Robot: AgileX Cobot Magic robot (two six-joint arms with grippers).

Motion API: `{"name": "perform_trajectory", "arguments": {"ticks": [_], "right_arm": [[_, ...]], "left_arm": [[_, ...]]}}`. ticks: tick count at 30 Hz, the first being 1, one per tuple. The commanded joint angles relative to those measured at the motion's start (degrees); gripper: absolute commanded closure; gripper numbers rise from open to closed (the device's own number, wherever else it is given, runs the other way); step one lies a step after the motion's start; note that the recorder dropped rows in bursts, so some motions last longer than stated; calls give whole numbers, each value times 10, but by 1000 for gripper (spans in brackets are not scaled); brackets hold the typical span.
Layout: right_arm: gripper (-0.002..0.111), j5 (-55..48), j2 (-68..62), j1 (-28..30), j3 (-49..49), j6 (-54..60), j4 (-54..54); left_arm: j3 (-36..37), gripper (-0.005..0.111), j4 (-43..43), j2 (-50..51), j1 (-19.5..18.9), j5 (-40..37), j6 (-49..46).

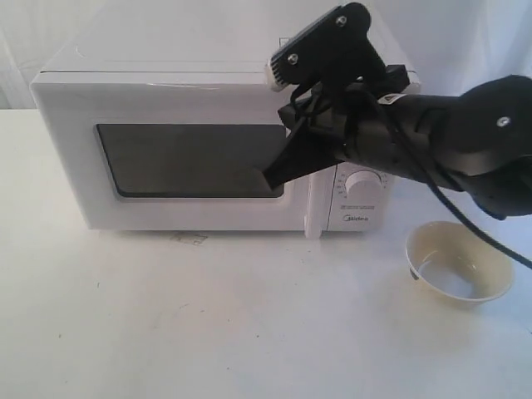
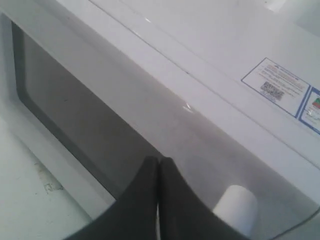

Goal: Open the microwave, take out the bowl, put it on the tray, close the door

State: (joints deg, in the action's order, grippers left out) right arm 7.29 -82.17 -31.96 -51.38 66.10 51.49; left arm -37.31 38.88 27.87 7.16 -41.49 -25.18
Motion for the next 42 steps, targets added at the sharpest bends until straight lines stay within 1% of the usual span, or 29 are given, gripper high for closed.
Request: {"name": "perform_trajectory", "arguments": {"ticks": [1,8,14,16,17,19,23,26,30,42], "right_arm": [[108,20,-36,-1,-23,12,-3],[108,36,-47,-1,-46,12,-3],[108,9,-47,-1,-48,12,-3],[108,-35,-43,-1,-48,12,-3],[108,-77,-34,-1,-47,12,-3],[108,-130,-9,-1,-38,12,-2],[108,-184,80,-1,7,2,-2],[108,-188,157,-1,25,2,-2],[108,-188,211,-1,25,2,-1],[108,-192,228,-1,26,2,-1]], "left_arm": [[2,107,-94,-55,2,-17,97],[2,107,-182,-112,2,-74,190],[2,107,-196,-133,2,-99,206],[2,107,-197,-134,2,-104,204],[2,107,-203,-134,2,-105,202],[2,107,-209,-134,2,-105,202],[2,107,-209,-134,2,-105,203],[2,107,-209,-134,2,-105,203],[2,107,-209,-134,2,-105,203],[2,107,-209,-134,2,-105,202]]}}
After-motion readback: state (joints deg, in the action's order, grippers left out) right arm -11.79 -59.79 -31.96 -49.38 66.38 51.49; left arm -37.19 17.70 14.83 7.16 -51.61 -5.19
